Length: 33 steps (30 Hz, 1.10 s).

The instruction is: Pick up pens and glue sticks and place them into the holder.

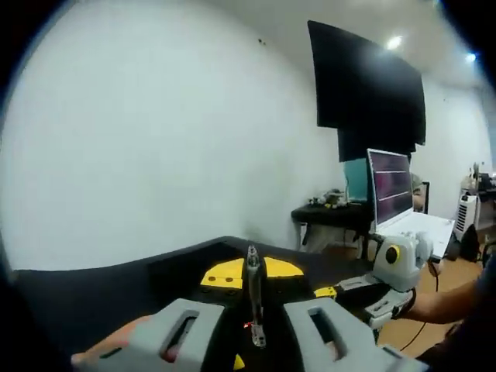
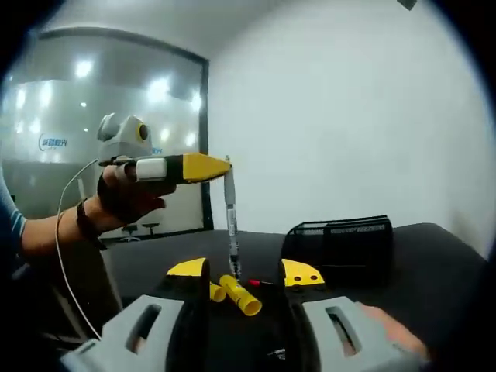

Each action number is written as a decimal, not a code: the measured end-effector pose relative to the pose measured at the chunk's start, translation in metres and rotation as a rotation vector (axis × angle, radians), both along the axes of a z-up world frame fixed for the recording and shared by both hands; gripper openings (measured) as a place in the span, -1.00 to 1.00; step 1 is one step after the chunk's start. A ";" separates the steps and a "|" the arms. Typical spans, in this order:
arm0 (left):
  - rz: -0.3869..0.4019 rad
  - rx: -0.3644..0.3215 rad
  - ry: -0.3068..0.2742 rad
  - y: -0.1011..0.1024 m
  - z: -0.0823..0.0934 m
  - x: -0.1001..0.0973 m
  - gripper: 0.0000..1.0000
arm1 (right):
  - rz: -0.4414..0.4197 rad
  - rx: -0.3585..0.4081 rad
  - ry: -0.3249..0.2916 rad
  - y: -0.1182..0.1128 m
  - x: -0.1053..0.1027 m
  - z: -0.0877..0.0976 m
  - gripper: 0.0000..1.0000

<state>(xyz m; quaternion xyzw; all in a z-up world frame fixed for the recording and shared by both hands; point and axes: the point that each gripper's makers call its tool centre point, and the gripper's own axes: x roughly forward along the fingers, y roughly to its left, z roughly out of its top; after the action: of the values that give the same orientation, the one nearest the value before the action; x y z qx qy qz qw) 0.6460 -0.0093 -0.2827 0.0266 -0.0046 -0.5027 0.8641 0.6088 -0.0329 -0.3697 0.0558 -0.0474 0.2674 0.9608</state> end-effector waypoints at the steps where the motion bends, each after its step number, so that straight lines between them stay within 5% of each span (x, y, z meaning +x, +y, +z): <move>1: -0.006 -0.003 -0.002 -0.002 0.001 -0.003 -0.89 | 0.001 -0.006 -0.001 0.003 0.000 -0.002 -0.43; 14: -0.052 0.008 -0.027 -0.016 0.004 -0.024 -0.89 | -0.076 0.005 0.011 0.005 0.013 -0.012 -0.62; 29: -0.054 0.010 -0.021 -0.015 0.001 -0.024 -0.89 | -0.052 0.039 0.007 0.012 0.010 -0.012 -0.72; 33: -0.055 0.008 -0.020 -0.015 0.002 -0.023 -0.89 | -0.055 0.029 0.010 0.013 0.009 -0.011 -0.89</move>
<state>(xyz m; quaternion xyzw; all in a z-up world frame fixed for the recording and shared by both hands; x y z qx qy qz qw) 0.6231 -0.0244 -0.2808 0.0348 -0.0121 -0.5257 0.8498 0.6174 -0.0201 -0.3810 0.0698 -0.0481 0.2398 0.9671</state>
